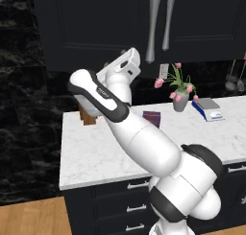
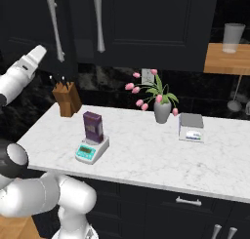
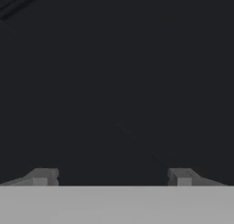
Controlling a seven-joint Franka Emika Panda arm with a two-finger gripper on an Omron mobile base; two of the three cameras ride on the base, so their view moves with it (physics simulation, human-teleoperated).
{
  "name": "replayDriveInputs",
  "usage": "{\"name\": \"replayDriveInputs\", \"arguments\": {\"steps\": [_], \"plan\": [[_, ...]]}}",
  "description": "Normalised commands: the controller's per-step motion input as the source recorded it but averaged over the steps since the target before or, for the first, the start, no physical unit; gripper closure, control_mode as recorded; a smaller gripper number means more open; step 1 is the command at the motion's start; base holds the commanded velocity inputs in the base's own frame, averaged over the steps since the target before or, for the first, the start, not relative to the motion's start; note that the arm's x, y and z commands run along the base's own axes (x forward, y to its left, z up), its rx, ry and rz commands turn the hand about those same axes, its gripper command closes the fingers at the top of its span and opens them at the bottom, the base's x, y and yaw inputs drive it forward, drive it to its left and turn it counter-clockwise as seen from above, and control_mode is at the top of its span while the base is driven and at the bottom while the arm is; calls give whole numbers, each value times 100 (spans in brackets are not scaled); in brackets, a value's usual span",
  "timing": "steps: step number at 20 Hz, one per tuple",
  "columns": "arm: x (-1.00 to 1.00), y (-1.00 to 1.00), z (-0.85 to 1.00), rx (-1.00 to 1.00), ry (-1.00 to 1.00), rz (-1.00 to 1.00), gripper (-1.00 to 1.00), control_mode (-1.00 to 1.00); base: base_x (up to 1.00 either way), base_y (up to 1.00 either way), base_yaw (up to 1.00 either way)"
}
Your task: Pick the cereal and place it on the digital scale for weighing, and close the cabinet.
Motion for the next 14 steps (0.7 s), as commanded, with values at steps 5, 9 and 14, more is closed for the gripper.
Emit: {"name": "replayDriveInputs", "arguments": {"steps": [5, 9, 14], "plan": [[57, -55, 2, 4, 0, -10, -100, -100, 0, 0, 0], [48, -76, 20, 0, 0, -11, -100, -100, 0, 0, 0], [50, -72, 23, -7, 0, -13, -100, -100, 0, 0, 0]]}}
